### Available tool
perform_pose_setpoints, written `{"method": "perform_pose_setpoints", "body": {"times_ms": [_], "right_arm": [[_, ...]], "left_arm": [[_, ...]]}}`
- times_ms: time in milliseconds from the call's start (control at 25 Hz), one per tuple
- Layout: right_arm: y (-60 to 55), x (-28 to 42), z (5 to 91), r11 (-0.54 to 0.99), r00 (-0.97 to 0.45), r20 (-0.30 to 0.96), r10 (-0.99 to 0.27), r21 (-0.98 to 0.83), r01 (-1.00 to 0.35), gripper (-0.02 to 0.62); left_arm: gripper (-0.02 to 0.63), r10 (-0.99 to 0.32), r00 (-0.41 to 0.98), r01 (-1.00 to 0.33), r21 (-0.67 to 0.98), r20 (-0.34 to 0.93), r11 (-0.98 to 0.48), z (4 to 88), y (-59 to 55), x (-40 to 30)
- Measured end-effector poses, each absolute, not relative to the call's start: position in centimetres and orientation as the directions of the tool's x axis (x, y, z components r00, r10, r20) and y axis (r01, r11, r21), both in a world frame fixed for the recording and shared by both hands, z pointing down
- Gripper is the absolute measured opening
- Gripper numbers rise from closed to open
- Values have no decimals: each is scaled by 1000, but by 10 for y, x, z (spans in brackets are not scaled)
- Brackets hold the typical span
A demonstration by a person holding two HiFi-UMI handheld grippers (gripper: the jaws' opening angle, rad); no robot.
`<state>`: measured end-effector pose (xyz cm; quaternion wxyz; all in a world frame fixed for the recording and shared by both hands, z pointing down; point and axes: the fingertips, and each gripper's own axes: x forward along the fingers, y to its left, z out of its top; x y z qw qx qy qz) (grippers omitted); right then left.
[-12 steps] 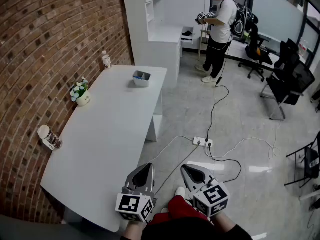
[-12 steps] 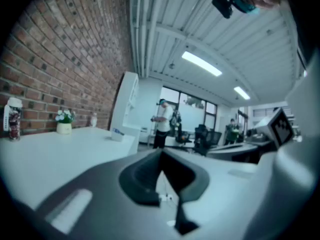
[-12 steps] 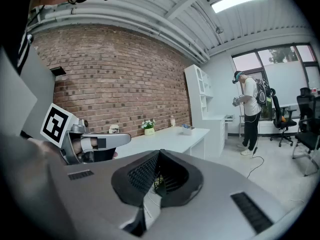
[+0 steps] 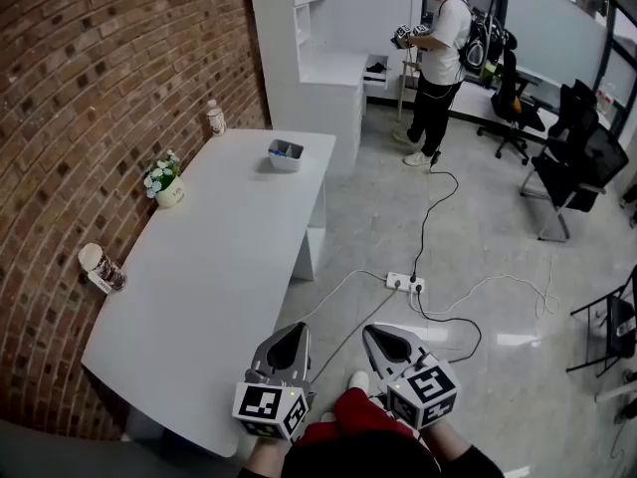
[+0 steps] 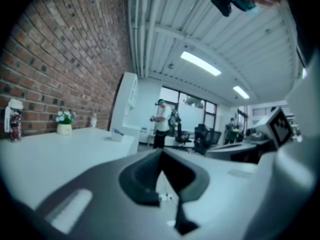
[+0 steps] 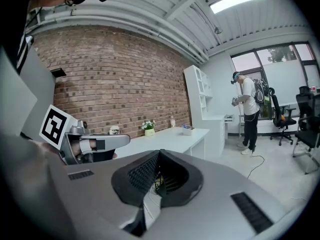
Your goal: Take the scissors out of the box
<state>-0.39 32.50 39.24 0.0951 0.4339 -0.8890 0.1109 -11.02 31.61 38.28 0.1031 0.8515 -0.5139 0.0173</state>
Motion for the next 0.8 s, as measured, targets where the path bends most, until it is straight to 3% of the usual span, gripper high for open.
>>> {"method": "perform_pose_setpoints", "body": {"times_ms": [800], "right_arm": [[317,4,400,571,-602,262,-754,-192,-798,9]], "left_arm": [[3,-884,448,-888,180,137,-422,387,312,-120]]}}
